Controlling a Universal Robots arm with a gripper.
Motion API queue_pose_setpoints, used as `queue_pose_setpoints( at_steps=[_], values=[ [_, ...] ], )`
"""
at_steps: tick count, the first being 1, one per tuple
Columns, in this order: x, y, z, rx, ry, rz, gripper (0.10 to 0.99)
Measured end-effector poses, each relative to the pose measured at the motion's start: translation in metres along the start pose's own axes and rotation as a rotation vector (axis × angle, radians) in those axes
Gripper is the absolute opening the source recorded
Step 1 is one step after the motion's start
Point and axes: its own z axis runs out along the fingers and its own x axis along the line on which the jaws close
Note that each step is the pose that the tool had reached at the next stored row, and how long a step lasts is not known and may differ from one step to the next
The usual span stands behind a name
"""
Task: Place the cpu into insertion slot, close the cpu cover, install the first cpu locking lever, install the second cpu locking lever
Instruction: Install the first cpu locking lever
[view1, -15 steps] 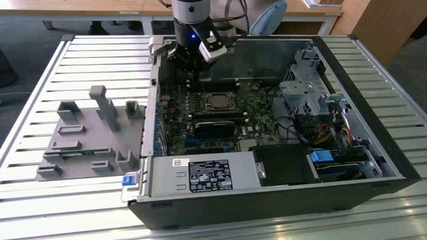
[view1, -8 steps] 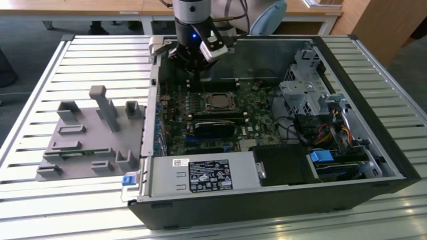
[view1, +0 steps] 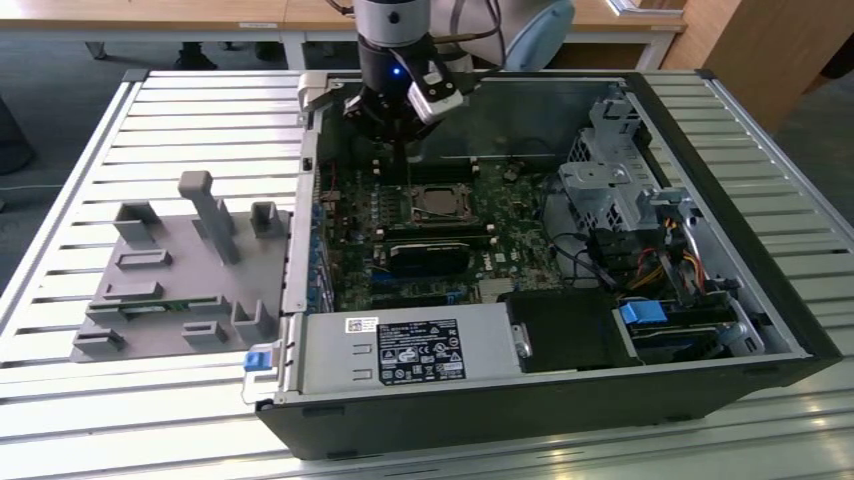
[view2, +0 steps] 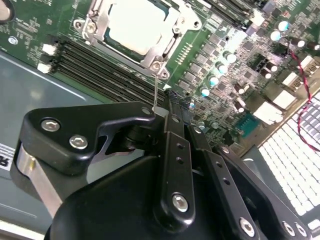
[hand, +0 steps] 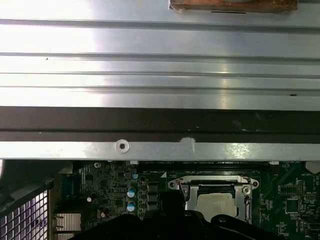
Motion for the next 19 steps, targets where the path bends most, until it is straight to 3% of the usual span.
queue_pose_setpoints(
  at_steps=[11, 16, 19],
  values=[
    [-0.0232, 0.0010, 0.0026, 0.000, 0.0034, 0.000, 0.122],
    [-0.0257, 0.0010, 0.0038, 0.000, 0.0039, 0.000, 0.122],
    [-0.0261, 0.0009, 0.0061, -0.011, 0.0043, 0.001, 0.122]
  ],
)
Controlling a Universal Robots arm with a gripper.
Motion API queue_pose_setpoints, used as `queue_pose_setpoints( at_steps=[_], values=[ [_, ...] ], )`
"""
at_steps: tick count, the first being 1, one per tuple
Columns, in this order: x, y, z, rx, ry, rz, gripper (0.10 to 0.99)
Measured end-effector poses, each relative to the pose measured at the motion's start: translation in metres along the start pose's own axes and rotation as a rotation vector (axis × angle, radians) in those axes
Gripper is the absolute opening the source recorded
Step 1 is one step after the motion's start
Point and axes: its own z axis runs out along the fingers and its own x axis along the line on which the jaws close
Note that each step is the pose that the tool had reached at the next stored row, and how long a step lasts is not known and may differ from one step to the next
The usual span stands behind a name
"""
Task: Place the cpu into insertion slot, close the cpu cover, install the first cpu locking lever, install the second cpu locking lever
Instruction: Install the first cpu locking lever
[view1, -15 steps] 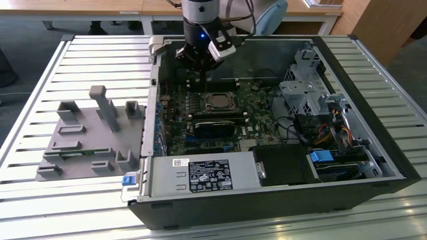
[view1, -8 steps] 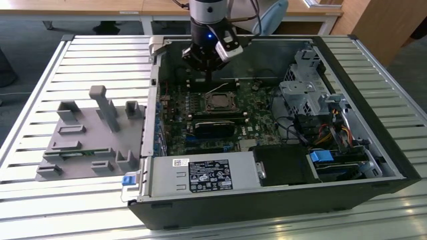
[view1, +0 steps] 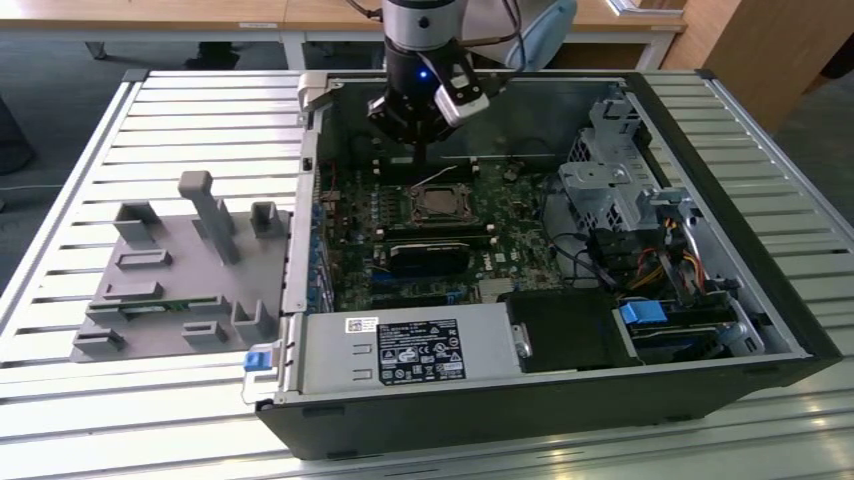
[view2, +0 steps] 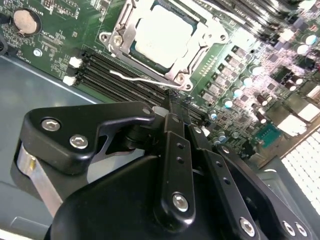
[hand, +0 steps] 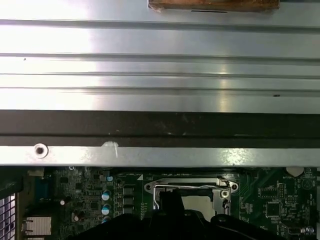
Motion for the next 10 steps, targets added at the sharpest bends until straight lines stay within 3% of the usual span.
queue_pose_setpoints(
  at_steps=[2, 10],
  values=[
    [-0.0008, 0.0000, 0.0017, -0.012, 0.0000, 0.001, 0.122],
    [-0.0098, 0.0001, 0.0073, -0.013, 0.0000, 0.001, 0.122]
  ],
)
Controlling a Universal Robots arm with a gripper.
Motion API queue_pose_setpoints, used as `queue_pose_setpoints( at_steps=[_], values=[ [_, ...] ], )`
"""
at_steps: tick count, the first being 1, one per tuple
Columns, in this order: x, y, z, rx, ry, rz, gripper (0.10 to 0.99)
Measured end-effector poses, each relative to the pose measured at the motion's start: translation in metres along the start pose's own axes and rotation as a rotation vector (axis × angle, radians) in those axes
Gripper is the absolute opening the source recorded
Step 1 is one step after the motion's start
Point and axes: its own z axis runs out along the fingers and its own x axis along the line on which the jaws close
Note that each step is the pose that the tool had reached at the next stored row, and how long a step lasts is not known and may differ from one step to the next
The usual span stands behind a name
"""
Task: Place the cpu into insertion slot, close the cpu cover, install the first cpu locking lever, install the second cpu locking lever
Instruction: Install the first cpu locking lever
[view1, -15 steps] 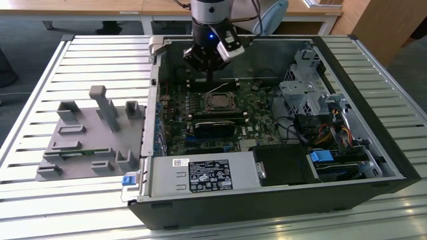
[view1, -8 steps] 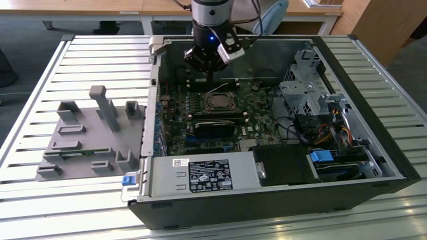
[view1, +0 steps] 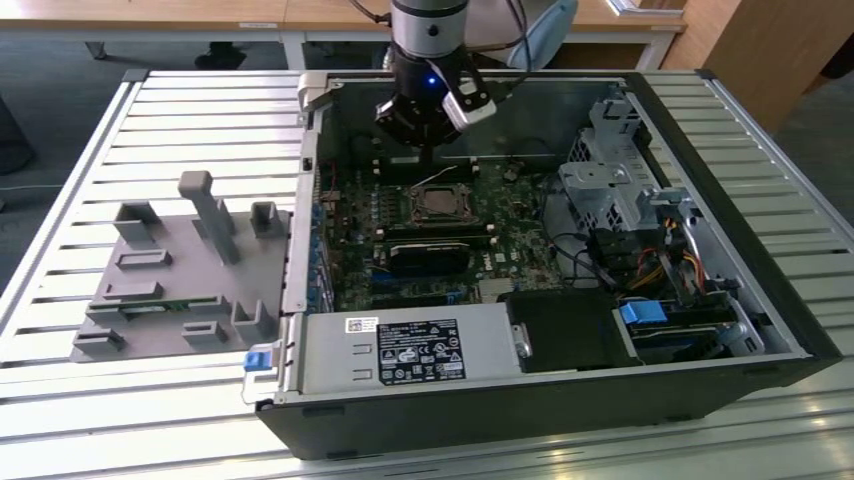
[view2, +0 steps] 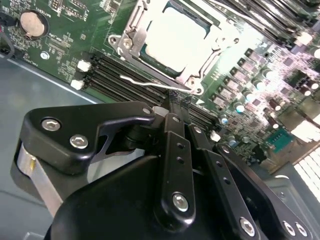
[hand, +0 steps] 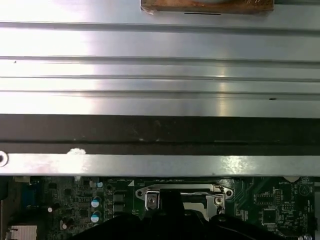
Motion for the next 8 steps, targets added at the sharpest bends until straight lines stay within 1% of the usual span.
queue_pose_setpoints(
  at_steps=[3, 8],
  values=[
    [-0.0036, 0.0000, 0.0035, 0.000, 0.0000, 0.000, 0.122],
    [-0.0061, 0.0012, 0.0095, 0.000, 0.0001, 0.000, 0.122]
  ],
)
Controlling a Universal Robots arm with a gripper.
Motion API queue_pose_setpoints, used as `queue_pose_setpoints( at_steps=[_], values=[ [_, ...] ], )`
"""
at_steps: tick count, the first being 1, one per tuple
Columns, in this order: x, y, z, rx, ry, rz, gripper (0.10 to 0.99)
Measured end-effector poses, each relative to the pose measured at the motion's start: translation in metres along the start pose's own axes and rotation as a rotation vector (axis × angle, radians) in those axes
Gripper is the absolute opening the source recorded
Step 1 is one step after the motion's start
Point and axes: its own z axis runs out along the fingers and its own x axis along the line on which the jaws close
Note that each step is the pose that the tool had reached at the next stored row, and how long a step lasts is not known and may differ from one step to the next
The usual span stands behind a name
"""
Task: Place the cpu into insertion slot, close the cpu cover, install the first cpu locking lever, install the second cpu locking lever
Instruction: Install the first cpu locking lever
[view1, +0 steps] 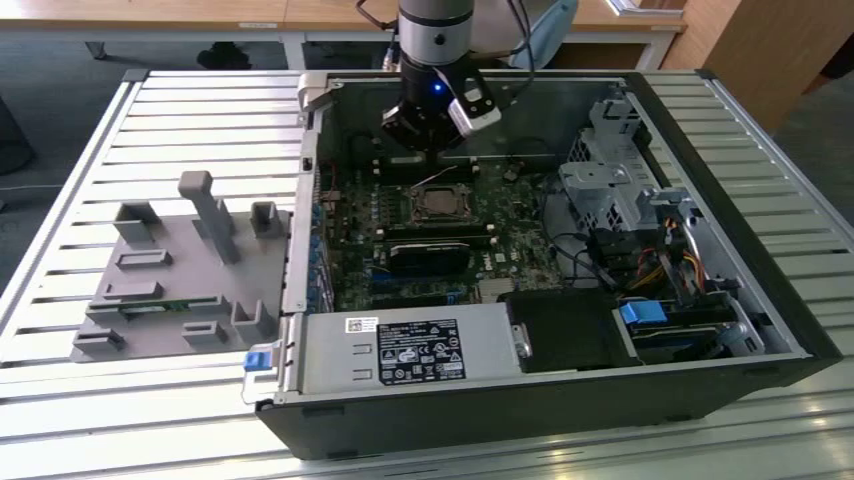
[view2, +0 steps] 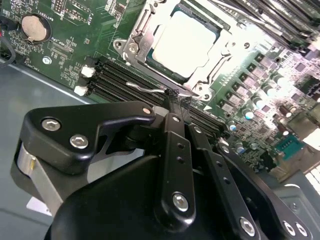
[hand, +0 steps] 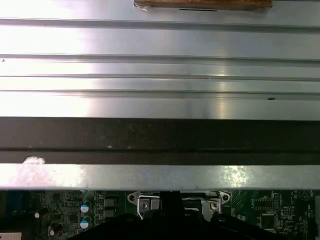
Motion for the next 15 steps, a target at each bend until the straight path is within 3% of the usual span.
queue_pose_setpoints(
  at_steps=[15],
  values=[
    [-0.0075, 0.0029, 0.0072, 0.000, -0.0001, 0.000, 0.122]
  ],
)
